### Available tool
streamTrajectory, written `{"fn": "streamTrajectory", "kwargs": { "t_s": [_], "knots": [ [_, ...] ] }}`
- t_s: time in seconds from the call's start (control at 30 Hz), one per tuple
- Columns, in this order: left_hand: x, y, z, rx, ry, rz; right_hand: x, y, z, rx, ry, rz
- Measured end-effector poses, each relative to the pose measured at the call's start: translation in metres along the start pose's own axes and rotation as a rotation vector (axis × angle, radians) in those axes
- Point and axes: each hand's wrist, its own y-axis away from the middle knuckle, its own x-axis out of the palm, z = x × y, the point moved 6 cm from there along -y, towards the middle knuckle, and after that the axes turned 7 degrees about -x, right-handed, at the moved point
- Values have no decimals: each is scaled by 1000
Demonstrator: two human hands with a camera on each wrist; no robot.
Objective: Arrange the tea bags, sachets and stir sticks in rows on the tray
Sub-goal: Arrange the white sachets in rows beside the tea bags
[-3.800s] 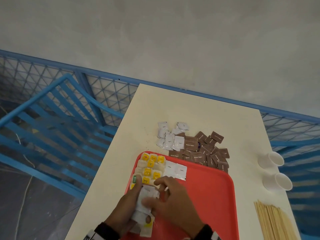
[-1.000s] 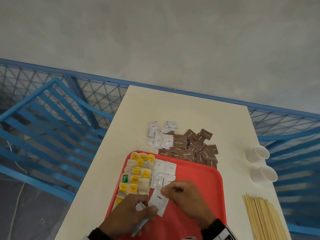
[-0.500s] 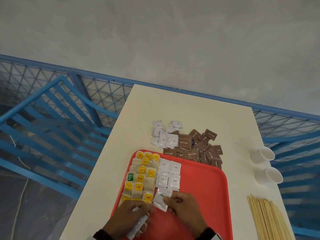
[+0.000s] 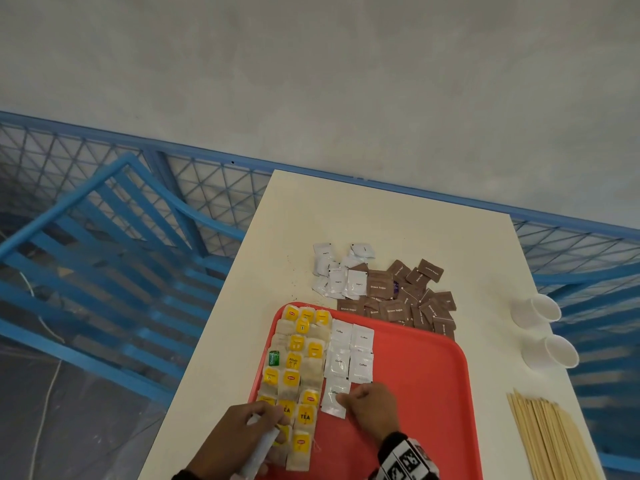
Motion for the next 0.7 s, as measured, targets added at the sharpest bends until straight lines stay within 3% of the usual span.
{"fn": "streamTrajectory", "kwargs": {
  "t_s": [0.17,0.33,0.47,0.53,0.7],
  "knots": [
    [3,1,-1,-46,36,31,2,-4,-5,1,45,-34],
    [11,-5,-4,-191,204,103,3,-8,-13,11,59,-35],
    [21,-1,-8,-211,242,180,2,-5,-13,-9,129,-4],
    [27,2,-15,-197,365,197,0,2,-4,-14,143,-3],
    [40,9,-31,-142,545,195,-21,45,69,-298,-130,-7]
  ]
}}
